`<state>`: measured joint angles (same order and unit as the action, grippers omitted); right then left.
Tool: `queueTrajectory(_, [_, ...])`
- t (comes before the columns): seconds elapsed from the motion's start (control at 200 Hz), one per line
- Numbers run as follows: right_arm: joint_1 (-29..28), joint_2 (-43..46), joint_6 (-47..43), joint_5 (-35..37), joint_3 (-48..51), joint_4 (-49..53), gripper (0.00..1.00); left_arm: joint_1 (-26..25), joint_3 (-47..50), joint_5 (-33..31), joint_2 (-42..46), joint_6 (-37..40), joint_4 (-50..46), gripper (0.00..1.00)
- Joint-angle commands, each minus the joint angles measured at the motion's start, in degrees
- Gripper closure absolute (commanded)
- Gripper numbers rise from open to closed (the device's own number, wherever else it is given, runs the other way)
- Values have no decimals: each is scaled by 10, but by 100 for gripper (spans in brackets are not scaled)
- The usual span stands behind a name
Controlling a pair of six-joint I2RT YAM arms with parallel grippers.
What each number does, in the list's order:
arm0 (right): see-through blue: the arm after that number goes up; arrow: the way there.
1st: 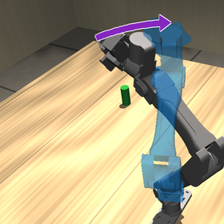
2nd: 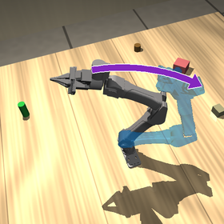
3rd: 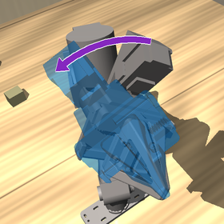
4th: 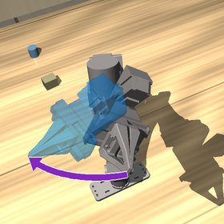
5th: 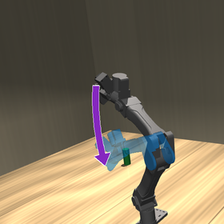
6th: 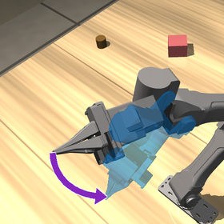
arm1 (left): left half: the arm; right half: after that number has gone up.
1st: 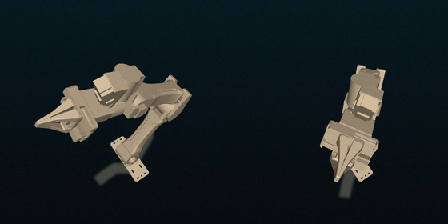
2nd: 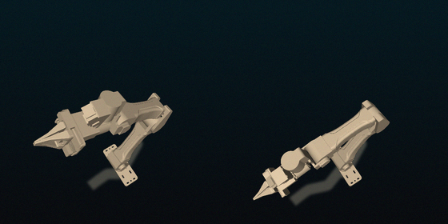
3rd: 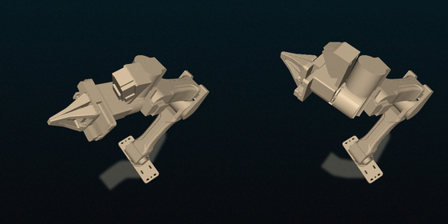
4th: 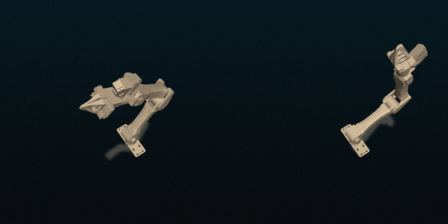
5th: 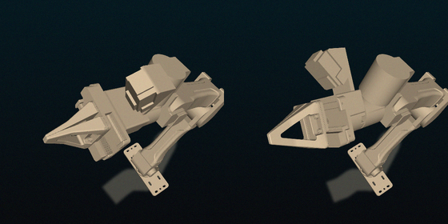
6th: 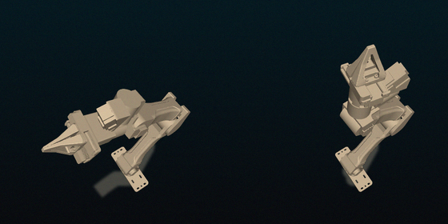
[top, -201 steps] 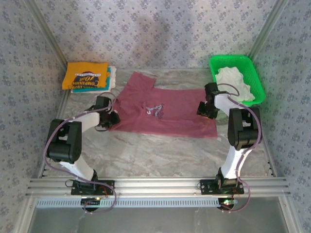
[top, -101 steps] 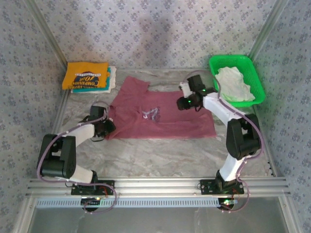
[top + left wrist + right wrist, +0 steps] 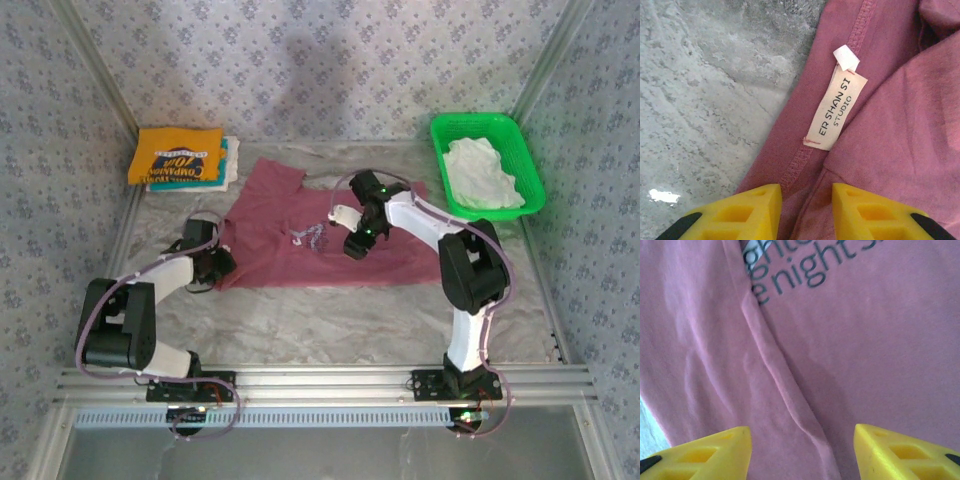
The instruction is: Fold and stack the t-shirts
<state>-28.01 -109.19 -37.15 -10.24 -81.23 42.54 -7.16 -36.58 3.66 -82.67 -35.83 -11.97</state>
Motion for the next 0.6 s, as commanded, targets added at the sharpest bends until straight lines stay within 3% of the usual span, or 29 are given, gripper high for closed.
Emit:
queueTrajectory(0.0, [1,-15,-41,33,-6,32,41,5,2,2,-20,8,-27,67])
queueTrajectory(0.27, [-9,-26,-54,97,27,-26,44,5,2,6,-26,9,-20,67])
queueTrajectory(0.595, [-13,-18,-60,122,61,-95,44,4,4,9,-31,10,-13,67])
